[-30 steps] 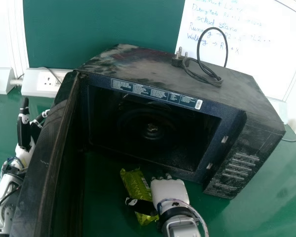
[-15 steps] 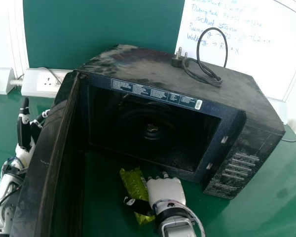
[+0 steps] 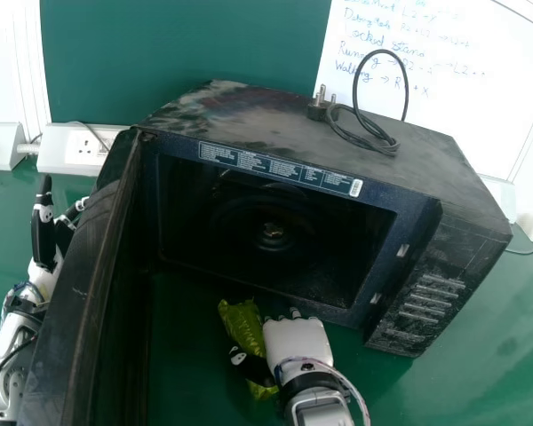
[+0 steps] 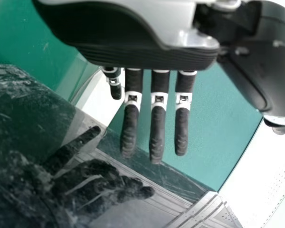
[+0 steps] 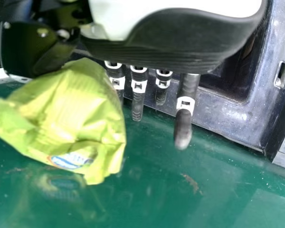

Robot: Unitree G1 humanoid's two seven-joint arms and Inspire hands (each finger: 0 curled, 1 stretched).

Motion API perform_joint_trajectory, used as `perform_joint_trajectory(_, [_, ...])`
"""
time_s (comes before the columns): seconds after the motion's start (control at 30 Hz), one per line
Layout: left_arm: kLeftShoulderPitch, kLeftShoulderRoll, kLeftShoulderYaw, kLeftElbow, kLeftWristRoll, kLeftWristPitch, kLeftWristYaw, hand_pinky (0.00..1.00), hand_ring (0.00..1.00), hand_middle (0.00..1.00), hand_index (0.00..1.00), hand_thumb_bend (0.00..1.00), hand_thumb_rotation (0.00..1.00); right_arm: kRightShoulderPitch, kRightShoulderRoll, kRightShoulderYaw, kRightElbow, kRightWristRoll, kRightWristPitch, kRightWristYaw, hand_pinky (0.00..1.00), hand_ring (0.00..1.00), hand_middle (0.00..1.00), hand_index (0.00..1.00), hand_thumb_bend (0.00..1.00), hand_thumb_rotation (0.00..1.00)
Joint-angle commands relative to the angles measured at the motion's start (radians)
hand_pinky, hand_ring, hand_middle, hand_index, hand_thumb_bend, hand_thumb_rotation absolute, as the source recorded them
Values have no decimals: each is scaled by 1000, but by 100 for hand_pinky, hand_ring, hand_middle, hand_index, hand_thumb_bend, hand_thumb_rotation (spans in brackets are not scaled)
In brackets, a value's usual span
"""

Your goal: Put biscuit inside oven

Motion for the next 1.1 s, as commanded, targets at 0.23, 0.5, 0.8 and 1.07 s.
perform_joint_trajectory(0.23, [0, -6, -12, -17, 7, 5, 12, 24, 31, 40, 49, 52, 8, 49, -11, 7, 15, 77, -19, 23, 10, 18, 30, 69, 70, 3])
perform_joint_trajectory(0.5, [3, -9, -12, -25, 6, 10, 25, 24, 31, 40, 49, 52, 8, 52, -50, -19, -89, 197, -44, 2, 8, 16, 28, 67, 71, 0])
perform_joint_trajectory(0.8, [3, -11, -9, -23, 2, 10, 26, 24, 31, 40, 49, 52, 8, 28, -63, -70, -202, 296, -53, 81, 9, 17, 29, 64, 66, 0])
perform_joint_trajectory(1.07, [-2, -3, -5, 1, -1, -3, -5, 24, 32, 41, 49, 52, 8, 10, -47, -123, -272, 366, -42, 121, 9, 16, 27, 49, 51, 12])
